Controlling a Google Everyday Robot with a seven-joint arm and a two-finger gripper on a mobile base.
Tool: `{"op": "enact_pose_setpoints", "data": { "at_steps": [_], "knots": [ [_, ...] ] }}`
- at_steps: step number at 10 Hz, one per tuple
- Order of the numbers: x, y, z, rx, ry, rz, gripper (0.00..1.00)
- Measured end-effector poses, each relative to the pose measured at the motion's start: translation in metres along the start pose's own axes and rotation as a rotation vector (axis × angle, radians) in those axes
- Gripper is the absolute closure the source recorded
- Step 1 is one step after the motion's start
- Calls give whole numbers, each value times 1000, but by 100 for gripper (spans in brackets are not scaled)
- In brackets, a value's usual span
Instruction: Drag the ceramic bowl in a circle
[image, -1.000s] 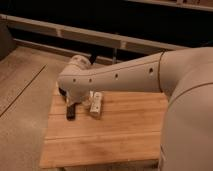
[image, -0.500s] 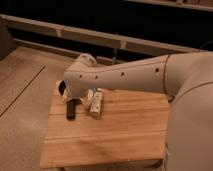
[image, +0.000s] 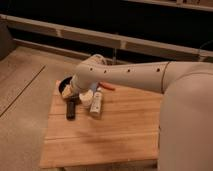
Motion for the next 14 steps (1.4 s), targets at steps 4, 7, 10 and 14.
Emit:
{"op": "enact_pose_setpoints", "data": {
  "at_steps": [4,7,10,14],
  "knots": [
    [-9,3,2,-13,-6,-38,35],
    [-27,7,12,-21,5,-112,35],
    [-48,9,28,-16,51,-200,35],
    [-83,19,53,-36,115,-289,35]
  ]
}}
